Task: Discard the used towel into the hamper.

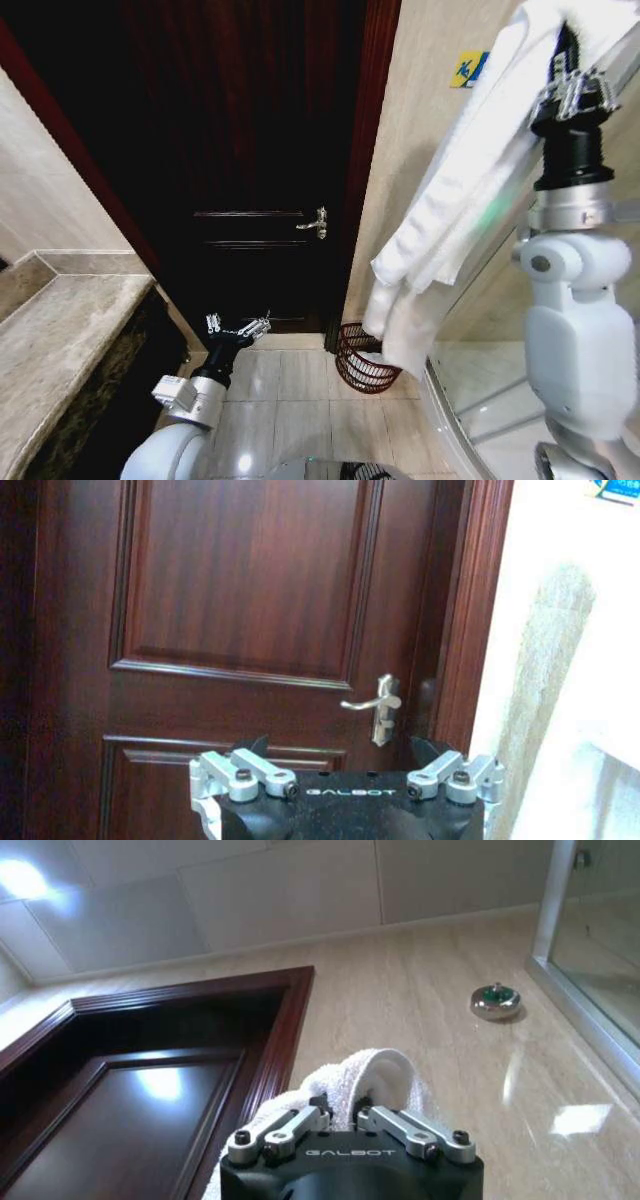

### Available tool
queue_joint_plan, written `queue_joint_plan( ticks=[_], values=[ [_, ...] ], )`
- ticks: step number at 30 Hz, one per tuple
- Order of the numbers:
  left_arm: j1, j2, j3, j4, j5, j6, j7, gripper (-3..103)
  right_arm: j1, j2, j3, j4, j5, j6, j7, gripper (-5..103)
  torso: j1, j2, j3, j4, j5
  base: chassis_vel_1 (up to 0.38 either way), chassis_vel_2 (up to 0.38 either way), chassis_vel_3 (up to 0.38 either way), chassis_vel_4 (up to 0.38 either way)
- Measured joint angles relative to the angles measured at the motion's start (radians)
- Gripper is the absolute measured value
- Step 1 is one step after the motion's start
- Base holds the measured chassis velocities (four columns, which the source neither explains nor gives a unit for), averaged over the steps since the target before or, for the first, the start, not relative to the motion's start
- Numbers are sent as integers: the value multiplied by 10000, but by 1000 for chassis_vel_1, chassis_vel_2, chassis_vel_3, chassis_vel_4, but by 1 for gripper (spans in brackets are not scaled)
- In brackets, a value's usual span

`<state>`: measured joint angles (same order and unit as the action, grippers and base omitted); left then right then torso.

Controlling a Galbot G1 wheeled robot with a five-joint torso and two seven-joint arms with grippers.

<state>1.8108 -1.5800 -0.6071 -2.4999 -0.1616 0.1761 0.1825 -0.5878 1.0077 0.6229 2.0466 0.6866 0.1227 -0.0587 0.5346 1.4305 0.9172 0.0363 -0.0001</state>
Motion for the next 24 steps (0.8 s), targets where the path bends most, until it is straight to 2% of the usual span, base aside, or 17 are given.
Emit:
queue_joint_plan(
  ticks=[10,24],
  values=[
    [0,0,0,0,0,0,0,97,-382,318,-23,58,-192,72,-70,9,2,0,0,0,0,0,0,0,0],
    [0,0,0,0,0,0,0,97,-1865,602,349,319,-497,453,-352,9,2,0,0,0,1,0,0,0,0]
  ],
)
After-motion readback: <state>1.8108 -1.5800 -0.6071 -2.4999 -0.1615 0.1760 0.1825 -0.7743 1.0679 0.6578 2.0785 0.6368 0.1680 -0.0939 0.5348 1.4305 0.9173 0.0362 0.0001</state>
